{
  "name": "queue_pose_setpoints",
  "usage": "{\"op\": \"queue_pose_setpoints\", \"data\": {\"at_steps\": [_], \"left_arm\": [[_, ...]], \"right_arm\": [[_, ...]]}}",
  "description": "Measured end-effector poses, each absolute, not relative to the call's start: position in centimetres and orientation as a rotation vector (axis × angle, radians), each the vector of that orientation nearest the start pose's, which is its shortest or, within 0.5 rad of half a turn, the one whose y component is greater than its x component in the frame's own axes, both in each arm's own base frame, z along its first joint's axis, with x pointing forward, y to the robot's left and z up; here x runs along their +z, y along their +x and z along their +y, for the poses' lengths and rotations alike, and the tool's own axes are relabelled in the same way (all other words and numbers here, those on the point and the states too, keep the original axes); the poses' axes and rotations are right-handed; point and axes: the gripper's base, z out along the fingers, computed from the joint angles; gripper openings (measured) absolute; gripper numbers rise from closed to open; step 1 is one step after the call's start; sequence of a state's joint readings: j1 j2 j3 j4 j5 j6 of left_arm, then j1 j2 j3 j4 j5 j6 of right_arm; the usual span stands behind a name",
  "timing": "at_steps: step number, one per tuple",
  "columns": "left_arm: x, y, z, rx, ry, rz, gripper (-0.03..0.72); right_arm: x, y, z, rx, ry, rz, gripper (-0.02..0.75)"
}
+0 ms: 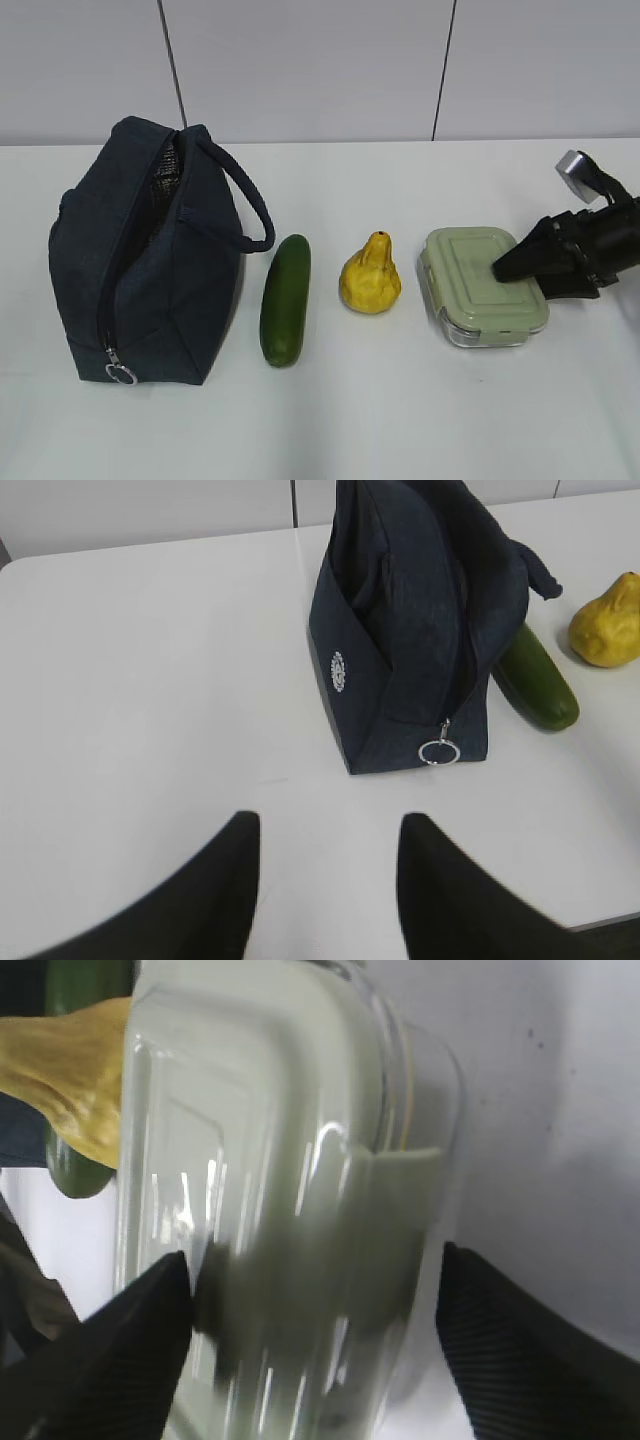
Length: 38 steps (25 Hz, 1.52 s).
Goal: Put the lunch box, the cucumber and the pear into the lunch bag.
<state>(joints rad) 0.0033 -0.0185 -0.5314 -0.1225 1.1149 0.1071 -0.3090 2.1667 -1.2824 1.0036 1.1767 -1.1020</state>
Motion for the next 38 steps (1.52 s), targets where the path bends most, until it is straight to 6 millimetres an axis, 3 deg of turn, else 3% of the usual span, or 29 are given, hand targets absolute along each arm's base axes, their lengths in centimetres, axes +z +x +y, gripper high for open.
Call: {"op": "queue_pose_setpoints", "data": {"at_steps": [11, 21, 38], "left_arm": [[28.18, -1.41, -1.0, -0.077, 0.119, 2.04, 0.276], [28.18, -1.41, -1.0, -0.077, 0.119, 2.04, 0.276], [28.18, -1.41, -1.0, -0.077, 0.119, 2.04, 0.276]], "right_arm": [[10.91, 37.87, -4.46, 1.26, -0.204, 2.597, 0.581], [11.17, 37.9, -4.47, 1.298, -0.183, 2.578, 0.396], [11.21, 37.93, -4.44, 1.305, -0.173, 2.574, 0.389]]}}
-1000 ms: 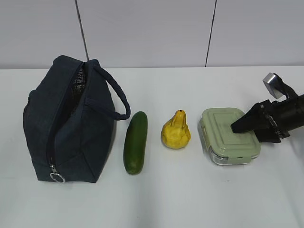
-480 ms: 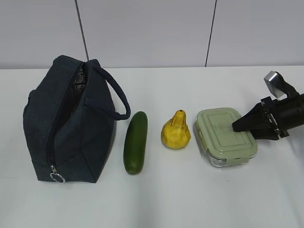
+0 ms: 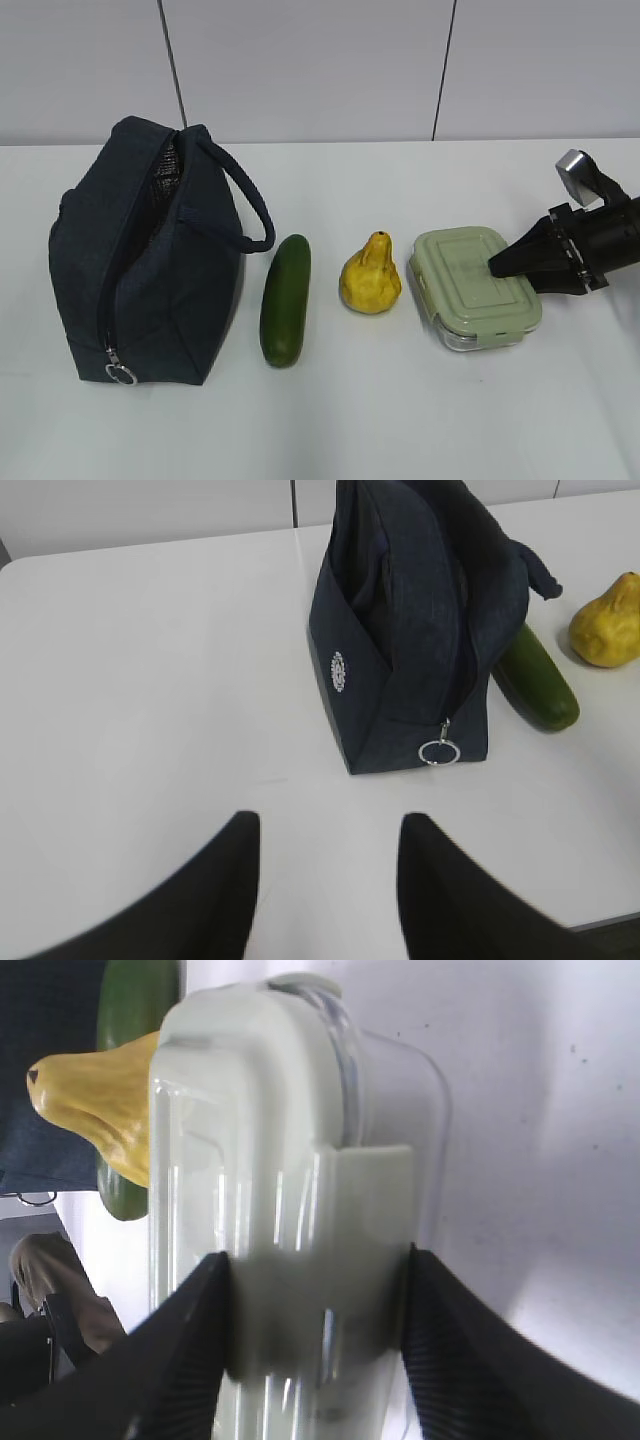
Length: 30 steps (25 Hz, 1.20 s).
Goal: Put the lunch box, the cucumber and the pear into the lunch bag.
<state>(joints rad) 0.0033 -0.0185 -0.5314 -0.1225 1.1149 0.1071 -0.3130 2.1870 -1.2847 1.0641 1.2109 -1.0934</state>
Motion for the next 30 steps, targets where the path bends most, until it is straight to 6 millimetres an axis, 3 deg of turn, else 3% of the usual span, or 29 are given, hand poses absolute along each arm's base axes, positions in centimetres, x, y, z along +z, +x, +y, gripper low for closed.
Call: {"op": "queue_pose_setpoints", "data": {"at_steps": [13, 17, 22, 26, 30], "left_arm": [[28.2, -1.3, -1.1, -0.087, 0.12, 2.047, 0.276], [29.0, 0.2, -1.3, -0.132, 0.113, 2.072, 0.276], [32.4, 4.4, -1.9, -0.269, 0.036, 1.942, 0.276], [32.2, 9.4, -2.4, -0.402, -0.054, 2.059, 0.276], [31.6, 14.2, -2.9, -0.451, 0.003, 2.189, 0.305]], "right_arm": [[11.2, 37.9, -4.4, 1.306, -0.168, 2.576, 0.389], [11.2, 37.9, -4.4, 1.307, -0.164, 2.577, 0.389], [11.2, 37.9, -4.4, 1.308, -0.163, 2.578, 0.389], [11.2, 37.9, -4.4, 1.308, -0.163, 2.578, 0.389], [11.2, 37.9, -4.4, 1.308, -0.163, 2.578, 0.388]]}}
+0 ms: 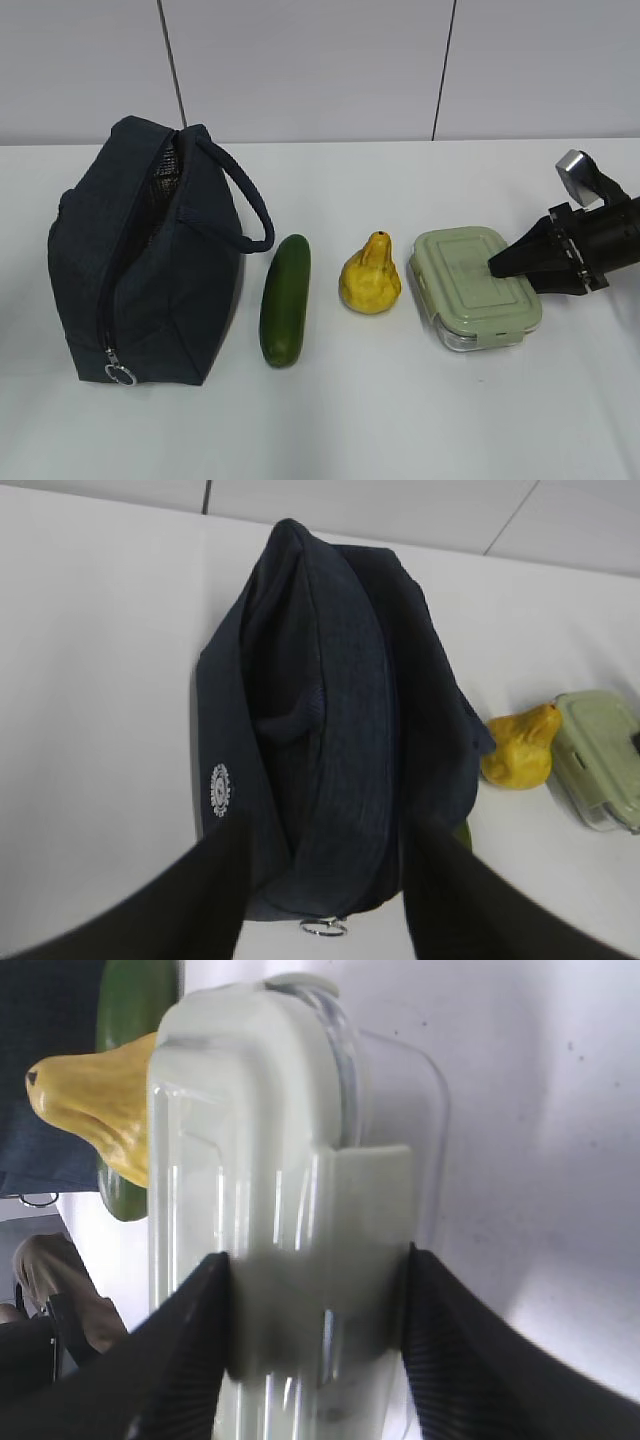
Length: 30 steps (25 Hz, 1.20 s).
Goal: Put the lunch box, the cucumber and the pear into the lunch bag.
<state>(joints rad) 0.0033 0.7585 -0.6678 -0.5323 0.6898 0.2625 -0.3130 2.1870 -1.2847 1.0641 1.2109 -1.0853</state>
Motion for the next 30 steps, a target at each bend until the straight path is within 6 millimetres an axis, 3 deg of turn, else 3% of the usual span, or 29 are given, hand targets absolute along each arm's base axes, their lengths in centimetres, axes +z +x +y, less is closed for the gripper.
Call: {"op": "queue_pose_setpoints", "data": {"at_steps": [8, 14, 19, 26, 30], "left_arm": [[29.7, 22.7, -3.7, -0.547, 0.101, 2.438, 0.377], [27.5, 26.4, -4.0, -0.621, 0.147, 2.584, 0.382], [26.0, 27.2, -4.1, -0.646, 0.14, 2.65, 0.35], [25.4, 27.6, -4.3, -0.659, 0.148, 2.671, 0.16], [25.6, 27.5, -5.6, -0.704, 0.234, 2.634, 0.04]], "right_arm": [[11.2, 37.9, -4.4, 1.308, -0.161, 2.578, 0.386], [11.2, 37.9, -4.4, 1.309, -0.162, 2.578, 0.386], [11.2, 37.9, -4.4, 1.311, -0.157, 2.577, 0.386], [11.2, 38.0, -4.4, 1.313, -0.154, 2.574, 0.386], [11.3, 38.0, -4.4, 1.312, -0.149, 2.571, 0.386]]}}
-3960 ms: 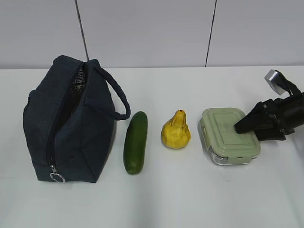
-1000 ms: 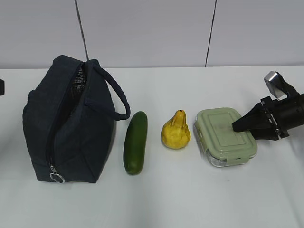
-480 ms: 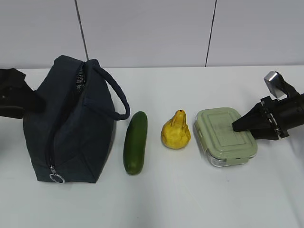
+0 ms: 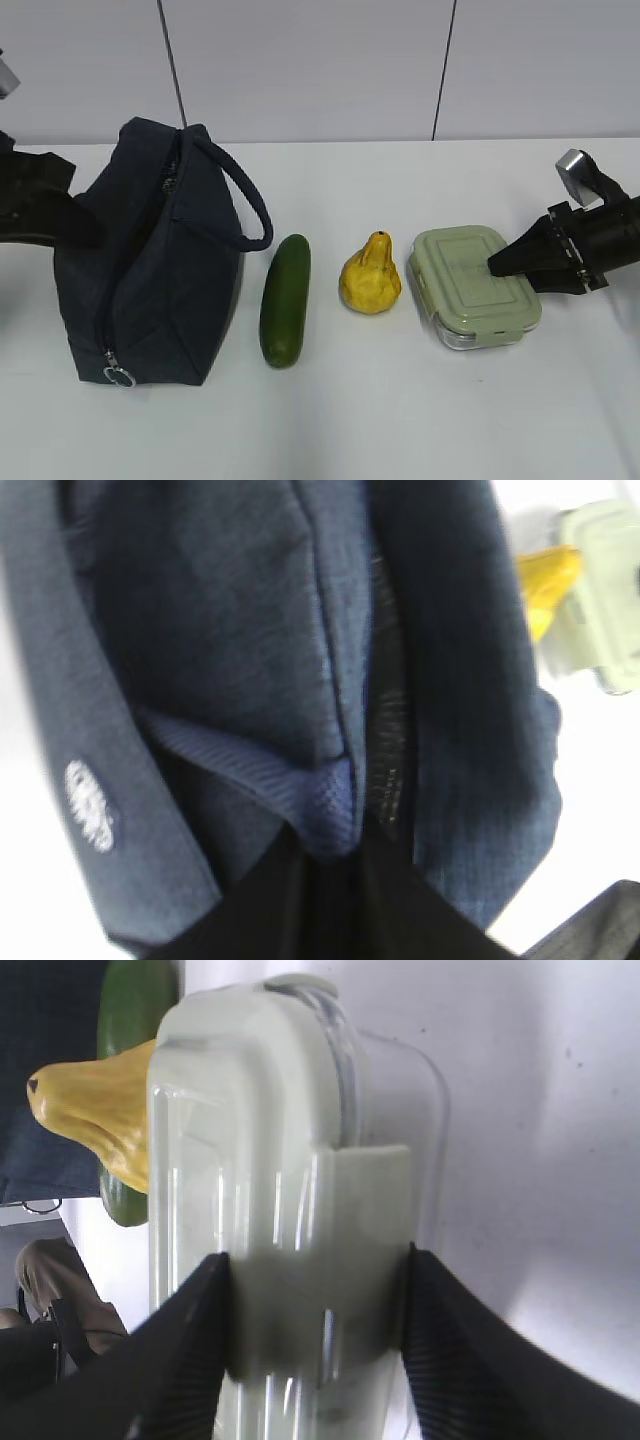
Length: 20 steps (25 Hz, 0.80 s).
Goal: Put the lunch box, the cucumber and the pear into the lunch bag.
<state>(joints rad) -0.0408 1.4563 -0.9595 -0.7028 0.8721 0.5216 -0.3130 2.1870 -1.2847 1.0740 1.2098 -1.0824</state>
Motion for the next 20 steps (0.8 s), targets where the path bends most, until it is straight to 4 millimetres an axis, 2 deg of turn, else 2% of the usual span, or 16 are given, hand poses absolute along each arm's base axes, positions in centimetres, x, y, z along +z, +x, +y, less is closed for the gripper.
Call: {"op": "queue_pose_setpoints", "data": {"at_steps": [4, 9, 16, 20], "left_arm": [[26.0, 27.6, -8.0, -0.814, 0.287, 2.562, 0.007], [26.1, 27.2, -10.1, -0.841, 0.36, 2.535, 0.003], [26.1, 27.1, -10.5, -0.842, 0.379, 2.531, 0.003], [26.1, 27.1, -10.5, -0.841, 0.378, 2.53, 0.003]], "right_arm": [[11.3, 38.0, -4.4, 1.315, -0.142, 2.571, 0.386], [11.3, 38.0, -4.4, 1.313, -0.136, 2.573, 0.386], [13.2, 38.3, -4.7, 1.194, -0.146, 2.553, 0.386], [15.1, 38.3, -4.8, 1.148, -0.172, 2.523, 0.386]]}}
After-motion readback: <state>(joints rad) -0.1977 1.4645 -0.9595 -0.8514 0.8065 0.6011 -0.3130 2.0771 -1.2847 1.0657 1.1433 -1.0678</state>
